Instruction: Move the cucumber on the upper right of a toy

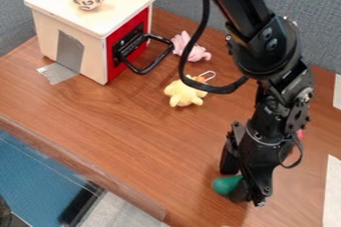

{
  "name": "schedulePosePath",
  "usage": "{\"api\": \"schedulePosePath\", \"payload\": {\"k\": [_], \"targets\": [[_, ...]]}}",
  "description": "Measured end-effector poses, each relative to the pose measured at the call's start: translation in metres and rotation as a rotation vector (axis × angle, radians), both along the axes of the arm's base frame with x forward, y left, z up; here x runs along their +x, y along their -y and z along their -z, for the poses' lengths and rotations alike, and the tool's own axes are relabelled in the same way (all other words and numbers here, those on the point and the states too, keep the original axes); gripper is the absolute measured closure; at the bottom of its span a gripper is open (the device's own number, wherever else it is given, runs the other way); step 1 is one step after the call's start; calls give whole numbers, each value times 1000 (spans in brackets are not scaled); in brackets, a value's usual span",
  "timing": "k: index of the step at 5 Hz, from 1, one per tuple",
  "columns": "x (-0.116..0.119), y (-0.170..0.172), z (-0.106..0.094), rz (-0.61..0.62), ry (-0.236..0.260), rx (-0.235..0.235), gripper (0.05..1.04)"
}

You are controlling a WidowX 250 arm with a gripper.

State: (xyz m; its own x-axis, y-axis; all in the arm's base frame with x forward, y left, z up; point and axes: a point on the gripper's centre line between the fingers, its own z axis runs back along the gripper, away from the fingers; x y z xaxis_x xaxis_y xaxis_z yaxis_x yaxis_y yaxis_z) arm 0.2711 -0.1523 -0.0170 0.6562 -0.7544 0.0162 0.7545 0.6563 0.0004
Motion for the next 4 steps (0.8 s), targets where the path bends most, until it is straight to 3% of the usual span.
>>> {"api": "schedulePosePath", "payload": {"k": [1, 2, 4], "targets": [[-4, 3, -2, -18, 5, 17, 642], [2, 8, -18, -105, 13, -4, 650], [70, 5, -64, -334, 67, -79, 652]]}}
